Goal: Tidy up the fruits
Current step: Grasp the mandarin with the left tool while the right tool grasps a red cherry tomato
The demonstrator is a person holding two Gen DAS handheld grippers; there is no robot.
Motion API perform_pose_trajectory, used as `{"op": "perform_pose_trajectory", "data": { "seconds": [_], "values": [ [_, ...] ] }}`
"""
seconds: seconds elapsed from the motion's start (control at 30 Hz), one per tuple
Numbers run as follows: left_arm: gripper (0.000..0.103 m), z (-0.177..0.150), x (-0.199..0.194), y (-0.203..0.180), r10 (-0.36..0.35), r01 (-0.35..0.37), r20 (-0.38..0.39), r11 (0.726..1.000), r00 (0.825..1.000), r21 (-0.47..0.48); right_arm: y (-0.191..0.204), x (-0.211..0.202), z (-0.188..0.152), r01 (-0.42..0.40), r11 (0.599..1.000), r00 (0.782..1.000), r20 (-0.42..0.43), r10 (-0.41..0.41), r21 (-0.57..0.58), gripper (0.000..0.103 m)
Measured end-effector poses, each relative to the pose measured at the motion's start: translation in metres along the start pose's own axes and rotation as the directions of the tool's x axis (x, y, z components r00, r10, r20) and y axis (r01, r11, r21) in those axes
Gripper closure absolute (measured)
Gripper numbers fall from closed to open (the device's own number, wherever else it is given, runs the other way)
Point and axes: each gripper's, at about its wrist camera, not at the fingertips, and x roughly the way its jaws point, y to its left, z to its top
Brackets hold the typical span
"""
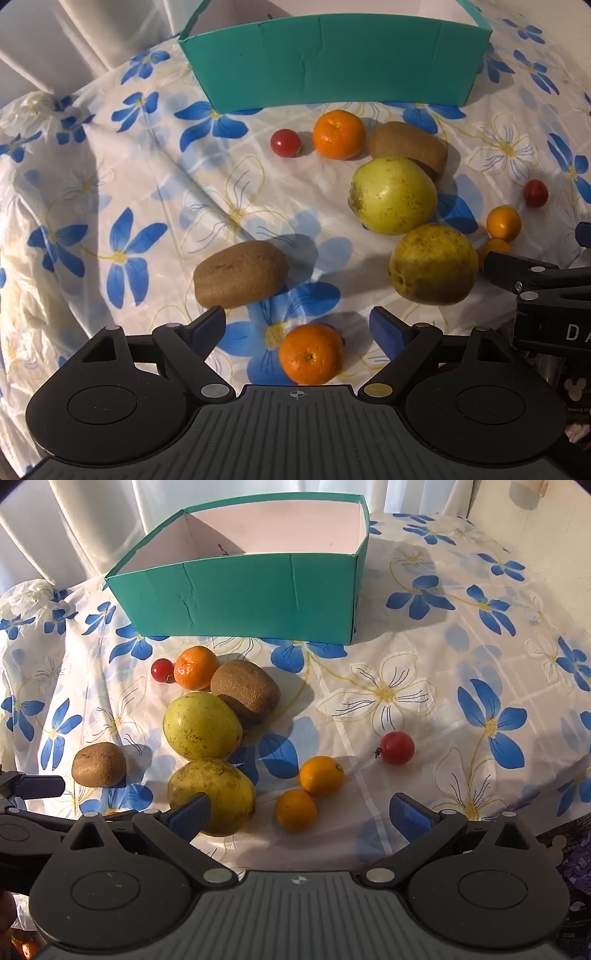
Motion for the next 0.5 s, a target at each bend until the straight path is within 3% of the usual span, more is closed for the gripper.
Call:
{"op": "perform_pose_trajectory", "data": {
  "seconds": [0.13,0.27,0.33,0.4,0.43,0.5],
  "values": [
    [0.016,-0.003,-0.002,0.002,-0.019,0.020,0.050,1.000,0.999,-0.008,-0.002,-0.001,-0.001,-0.021,1.000,1.000,0.022,0.021,0.004,0.000],
    [0.018,-0.008,-0.013,0.010,-0.014,0.026,0.211,0.998,0.977,-0.055,-0.005,-0.010,-0.004,-0.095,0.995,0.985,0.142,0.095,-0.006,0.000],
    [0.018,-0.013,-0.017,0.014,0.011,0.010,0.289,0.997,0.957,-0.073,-0.009,-0.018,-0.011,-0.123,0.992,0.955,0.267,0.127,-0.031,0.000],
    [0.017,-0.021,-0.021,0.017,0.011,0.014,0.351,0.998,0.936,-0.068,-0.012,-0.026,-0.024,-0.130,0.987,0.882,0.443,0.157,-0.091,0.000],
    [0.017,-0.024,-0.023,0.019,-0.004,0.033,0.369,0.997,0.929,-0.071,-0.012,-0.028,-0.029,-0.108,0.985,0.857,0.491,0.160,-0.131,0.000],
    [0.016,-0.033,-0.024,0.022,-0.027,0.067,0.407,0.994,0.913,-0.084,-0.010,-0.026,-0.032,-0.051,0.987,0.855,0.503,0.123,-0.156,0.000]
  ]
}}
